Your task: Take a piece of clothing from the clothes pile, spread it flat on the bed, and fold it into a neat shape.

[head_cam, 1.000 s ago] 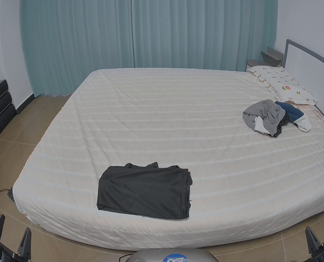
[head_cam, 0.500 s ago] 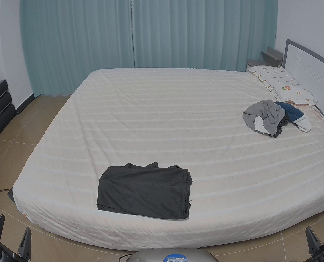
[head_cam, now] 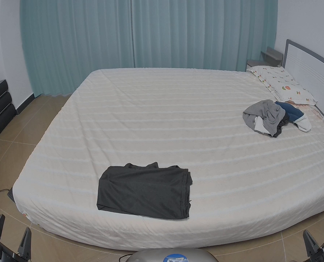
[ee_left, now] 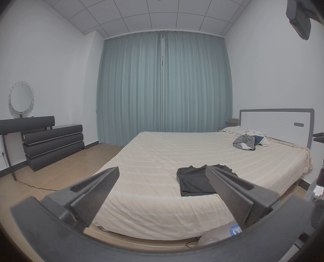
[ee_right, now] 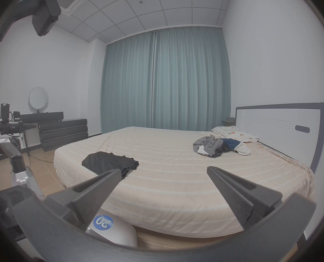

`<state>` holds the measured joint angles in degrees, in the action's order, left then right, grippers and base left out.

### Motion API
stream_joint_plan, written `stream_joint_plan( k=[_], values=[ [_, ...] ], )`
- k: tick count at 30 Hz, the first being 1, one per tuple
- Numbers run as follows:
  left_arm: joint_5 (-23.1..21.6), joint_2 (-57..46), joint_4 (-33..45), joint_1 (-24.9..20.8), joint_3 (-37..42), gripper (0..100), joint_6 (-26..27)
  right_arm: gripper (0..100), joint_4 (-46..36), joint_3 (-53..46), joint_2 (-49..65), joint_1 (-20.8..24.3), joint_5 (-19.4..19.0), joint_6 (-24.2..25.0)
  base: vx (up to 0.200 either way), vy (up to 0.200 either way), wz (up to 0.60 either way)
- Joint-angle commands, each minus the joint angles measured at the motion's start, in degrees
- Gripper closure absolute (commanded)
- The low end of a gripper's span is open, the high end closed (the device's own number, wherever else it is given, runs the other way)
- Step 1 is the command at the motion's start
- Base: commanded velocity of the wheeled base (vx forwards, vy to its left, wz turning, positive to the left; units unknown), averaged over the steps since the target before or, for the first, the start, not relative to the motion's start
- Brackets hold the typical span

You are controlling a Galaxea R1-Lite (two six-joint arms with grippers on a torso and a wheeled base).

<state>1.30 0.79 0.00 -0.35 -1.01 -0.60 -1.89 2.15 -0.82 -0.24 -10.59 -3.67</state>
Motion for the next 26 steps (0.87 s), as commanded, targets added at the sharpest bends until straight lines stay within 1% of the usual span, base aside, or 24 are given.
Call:
stream_joint_plan(
  k=[1, 5, 6, 7, 16, 26],
  values=[
    [0.01, -0.09, 0.0, 0.0, 1.01, 0, -0.02, 0, 0.04, -0.04, 0.73, -0.02, -0.3, 0.07, 0.0, 0.0, 0.0],
    [0.01, -0.09, 0.0, 0.0, 1.01, 0, -0.02, 0, -0.04, 0.05, 0.73, -0.02, -1.27, 0.59, 0.0, 0.0, 0.0],
    [0.01, -0.09, 0.0, 0.0, 1.01, 0, -0.02, 0, -0.4, 0.14, 0.73, -0.02, -3.12, 1.03, 0.0, 0.0, 0.0],
    [0.01, -0.09, 0.0, 0.0, 1.01, 0, -0.02, 0, -0.75, 0.23, 0.64, -0.02, -3.64, 1.3, 0.0, 0.0, 0.0],
    [0.01, -0.09, 0.0, 0.0, 1.01, 0, -0.02, 0, -0.57, 0.23, 0.73, -0.02, -3.56, 2.88, 0.0, 0.0, 0.0],
    [0.01, -0.09, 0.0, 0.0, 1.01, 0, -0.02, 0, -0.13, 0.05, 0.73, -0.02, -3.47, 3.05, 0.0, 0.0, 0.0]
  ],
)
